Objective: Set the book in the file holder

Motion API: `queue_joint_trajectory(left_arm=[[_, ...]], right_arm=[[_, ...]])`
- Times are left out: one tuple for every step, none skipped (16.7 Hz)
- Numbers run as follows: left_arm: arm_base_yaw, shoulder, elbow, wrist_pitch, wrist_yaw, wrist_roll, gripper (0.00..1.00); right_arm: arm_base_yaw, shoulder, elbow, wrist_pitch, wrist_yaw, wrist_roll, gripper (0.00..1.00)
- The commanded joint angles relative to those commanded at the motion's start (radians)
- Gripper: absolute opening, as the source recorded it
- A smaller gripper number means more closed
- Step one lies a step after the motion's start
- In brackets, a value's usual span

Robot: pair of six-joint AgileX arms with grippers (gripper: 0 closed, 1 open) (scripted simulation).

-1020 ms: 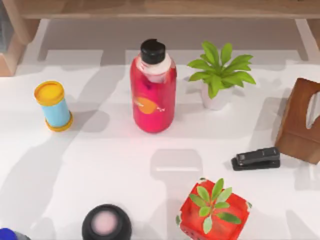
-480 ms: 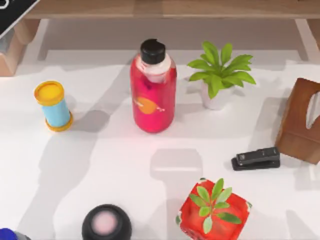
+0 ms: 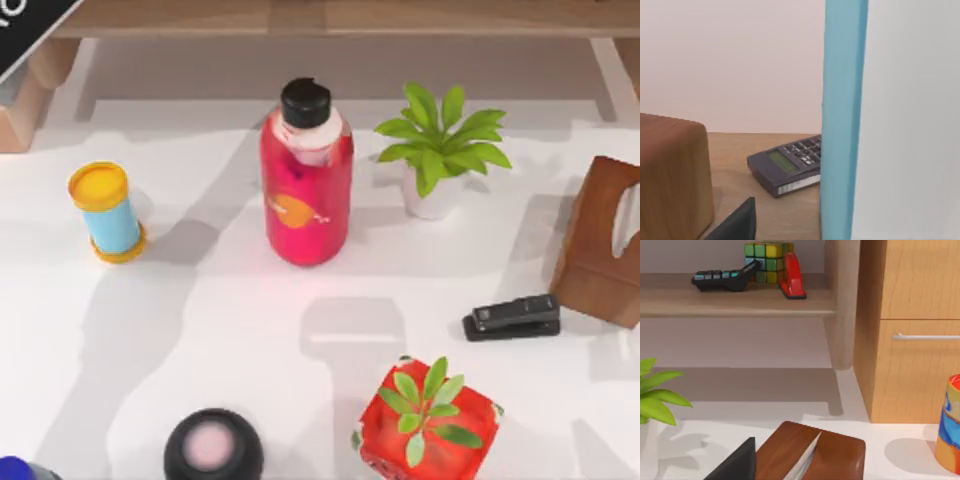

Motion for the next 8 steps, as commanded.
queue_joint_trajectory(left_arm=[[0.002, 0.016, 0.026, -0.01, 0.003, 0.0, 1.0], [0.005, 0.034, 0.055, -0.021, 0.006, 0.0, 1.0], [0.008, 0.051, 0.083, -0.032, 0.009, -0.001, 1.0], [0.011, 0.067, 0.109, -0.042, 0.012, -0.001, 1.0], [0.014, 0.079, 0.13, -0.051, 0.015, -0.001, 1.0], [0.015, 0.087, 0.142, -0.056, 0.017, -0.001, 1.0], [0.016, 0.088, 0.144, -0.057, 0.017, -0.001, 1.0], [0.016, 0.088, 0.144, -0.057, 0.017, -0.001, 1.0]], right_arm=[[0.0, 0.0, 0.0, 0.0, 0.0, 0.0, 1.0], [0.0, 0.0, 0.0, 0.0, 0.0, 0.0, 1.0], [0.0, 0.0, 0.0, 0.0, 0.0, 0.0, 1.0], [0.0, 0.0, 0.0, 0.0, 0.0, 0.0, 1.0], [0.0, 0.0, 0.0, 0.0, 0.0, 0.0, 1.0], [0.0, 0.0, 0.0, 0.0, 0.0, 0.0, 1.0], [0.0, 0.0, 0.0, 0.0, 0.0, 0.0, 1.0], [0.0, 0.0, 0.0, 0.0, 0.0, 0.0, 1.0]])
